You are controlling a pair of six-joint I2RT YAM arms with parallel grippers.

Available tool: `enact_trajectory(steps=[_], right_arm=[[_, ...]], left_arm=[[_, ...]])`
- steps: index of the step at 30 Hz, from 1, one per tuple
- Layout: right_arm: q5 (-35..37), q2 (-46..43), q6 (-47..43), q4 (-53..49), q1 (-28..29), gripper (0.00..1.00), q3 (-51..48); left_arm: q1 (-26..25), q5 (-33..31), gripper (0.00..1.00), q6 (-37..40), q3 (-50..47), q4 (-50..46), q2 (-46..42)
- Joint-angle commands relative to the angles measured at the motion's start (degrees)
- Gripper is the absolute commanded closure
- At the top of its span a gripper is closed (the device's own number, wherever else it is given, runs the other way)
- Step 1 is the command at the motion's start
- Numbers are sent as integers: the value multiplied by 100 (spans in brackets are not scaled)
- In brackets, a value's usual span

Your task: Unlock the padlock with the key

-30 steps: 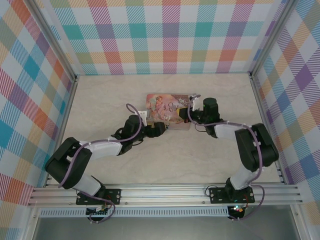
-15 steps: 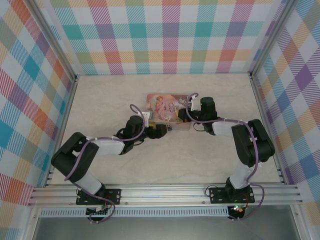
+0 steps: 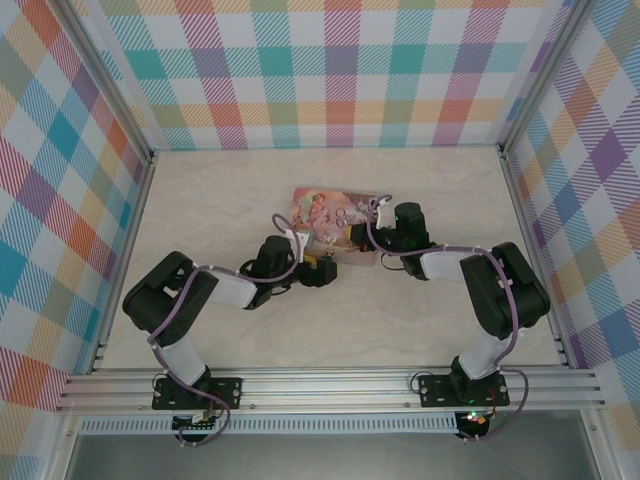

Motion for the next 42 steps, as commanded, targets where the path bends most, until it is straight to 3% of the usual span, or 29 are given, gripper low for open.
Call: enact_trajectory(steps=[1, 10, 28, 42], right_arm=[[62, 200, 144, -1067, 93, 98, -289], [95, 173, 92, -1007, 93, 98, -397], [112, 69, 107, -822, 93, 98, -589], [91, 60, 109, -730, 93, 98, -636]], left_arm=[[74, 410, 10, 188, 147, 452, 260], [93, 501, 10, 380, 327, 976, 750], [88, 974, 42, -106, 724, 1171, 1135], [40, 513, 52, -752, 725, 1367, 1193]])
